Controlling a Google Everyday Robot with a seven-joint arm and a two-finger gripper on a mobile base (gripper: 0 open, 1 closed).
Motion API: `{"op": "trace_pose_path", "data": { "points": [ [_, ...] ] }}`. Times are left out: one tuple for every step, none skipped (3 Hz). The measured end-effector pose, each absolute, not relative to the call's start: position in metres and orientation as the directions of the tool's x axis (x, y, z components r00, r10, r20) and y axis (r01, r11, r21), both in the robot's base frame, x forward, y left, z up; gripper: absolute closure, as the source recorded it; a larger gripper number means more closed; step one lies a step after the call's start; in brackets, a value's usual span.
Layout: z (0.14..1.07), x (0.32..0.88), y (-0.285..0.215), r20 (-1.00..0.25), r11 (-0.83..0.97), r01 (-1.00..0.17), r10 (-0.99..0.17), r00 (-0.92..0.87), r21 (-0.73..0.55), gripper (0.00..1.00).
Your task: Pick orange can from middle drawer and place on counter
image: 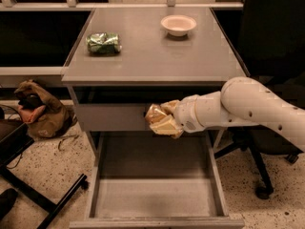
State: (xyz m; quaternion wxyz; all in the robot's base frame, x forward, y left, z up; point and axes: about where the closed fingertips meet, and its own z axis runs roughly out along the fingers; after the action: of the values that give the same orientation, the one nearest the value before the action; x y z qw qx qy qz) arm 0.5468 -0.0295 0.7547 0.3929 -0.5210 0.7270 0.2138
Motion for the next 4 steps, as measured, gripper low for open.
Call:
{"op": "trace_pose_path", "data": {
  "points": [
    [0.757, 0.547, -0.029, -0.794, 0.365, -0.925, -0.590, -0.145, -0.102, 1.00],
    [0.807, 0.563, -0.026, -0.829, 0.386, -0.905, -0.554, -0.073, -0.179, 1.00],
    [0.875, 0.581, -0.025, -0.857, 0.415, -0.870, -0.516, 0.018, -0.268, 1.00],
    [0.921, 0.602, -0.029, -0.857, 0.456, -0.823, -0.510, 0.070, -0.338, 1.00]
  ]
}}
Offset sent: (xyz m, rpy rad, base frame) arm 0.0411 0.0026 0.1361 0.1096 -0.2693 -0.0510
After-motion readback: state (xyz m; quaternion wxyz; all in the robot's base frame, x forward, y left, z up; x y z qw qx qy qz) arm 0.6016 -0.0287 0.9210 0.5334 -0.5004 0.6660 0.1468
